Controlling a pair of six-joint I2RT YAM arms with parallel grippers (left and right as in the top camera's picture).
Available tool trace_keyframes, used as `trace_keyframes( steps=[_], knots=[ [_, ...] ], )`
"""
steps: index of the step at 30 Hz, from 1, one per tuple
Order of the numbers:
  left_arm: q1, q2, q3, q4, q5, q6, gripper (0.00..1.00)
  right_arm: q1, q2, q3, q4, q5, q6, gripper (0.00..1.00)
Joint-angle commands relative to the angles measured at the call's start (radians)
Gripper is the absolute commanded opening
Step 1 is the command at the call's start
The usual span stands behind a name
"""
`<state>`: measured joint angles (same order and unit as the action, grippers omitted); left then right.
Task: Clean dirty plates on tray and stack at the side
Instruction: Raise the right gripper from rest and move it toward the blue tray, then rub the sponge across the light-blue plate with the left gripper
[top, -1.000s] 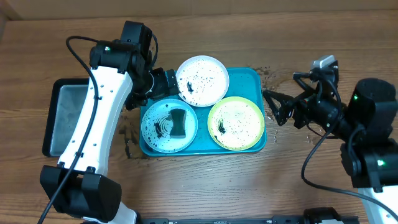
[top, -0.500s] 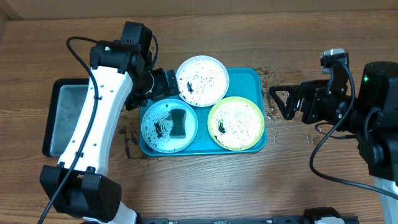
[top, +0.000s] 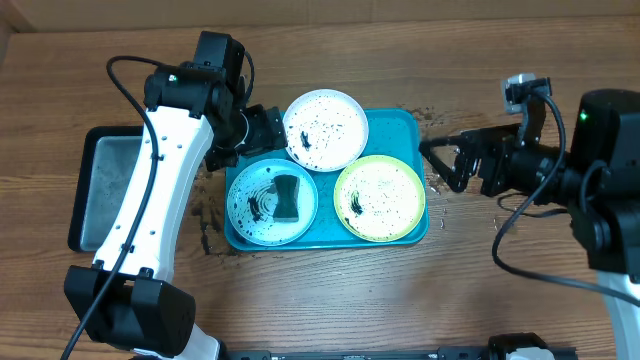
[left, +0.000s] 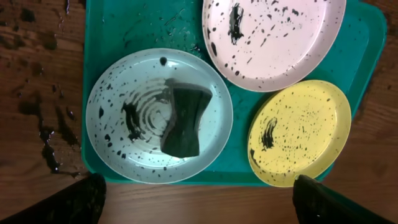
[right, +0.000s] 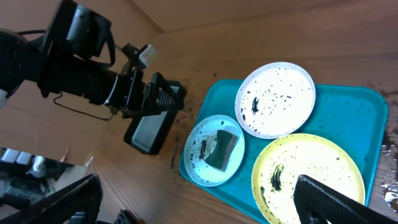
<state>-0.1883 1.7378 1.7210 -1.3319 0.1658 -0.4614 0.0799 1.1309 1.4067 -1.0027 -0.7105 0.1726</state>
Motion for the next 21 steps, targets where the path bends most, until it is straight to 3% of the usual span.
trace_keyframes(
  steps=[1, 7, 9, 12, 21],
  knots=[
    [-0.003, 0.008, 0.000, 0.008, 0.011, 0.009, 1.00, -0.003, 0.038, 0.025, -0.010, 0.067, 0.041, 1.00],
    [-0.003, 0.008, 0.000, 0.021, 0.012, 0.009, 0.99, -0.003, 0.113, 0.025, -0.097, 0.155, 0.042, 1.00],
    [-0.004, 0.008, 0.000, 0.026, 0.012, 0.009, 0.92, -0.003, 0.127, 0.025, -0.090, 0.130, 0.042, 1.00],
    [-0.013, 0.008, 0.000, 0.035, 0.012, 0.010, 0.86, -0.003, 0.129, 0.025, -0.040, 0.082, 0.042, 1.00],
    [-0.073, 0.008, -0.072, 0.050, 0.011, 0.014, 0.82, -0.003, 0.138, 0.024, 0.132, 0.081, 0.042, 1.00]
  ],
)
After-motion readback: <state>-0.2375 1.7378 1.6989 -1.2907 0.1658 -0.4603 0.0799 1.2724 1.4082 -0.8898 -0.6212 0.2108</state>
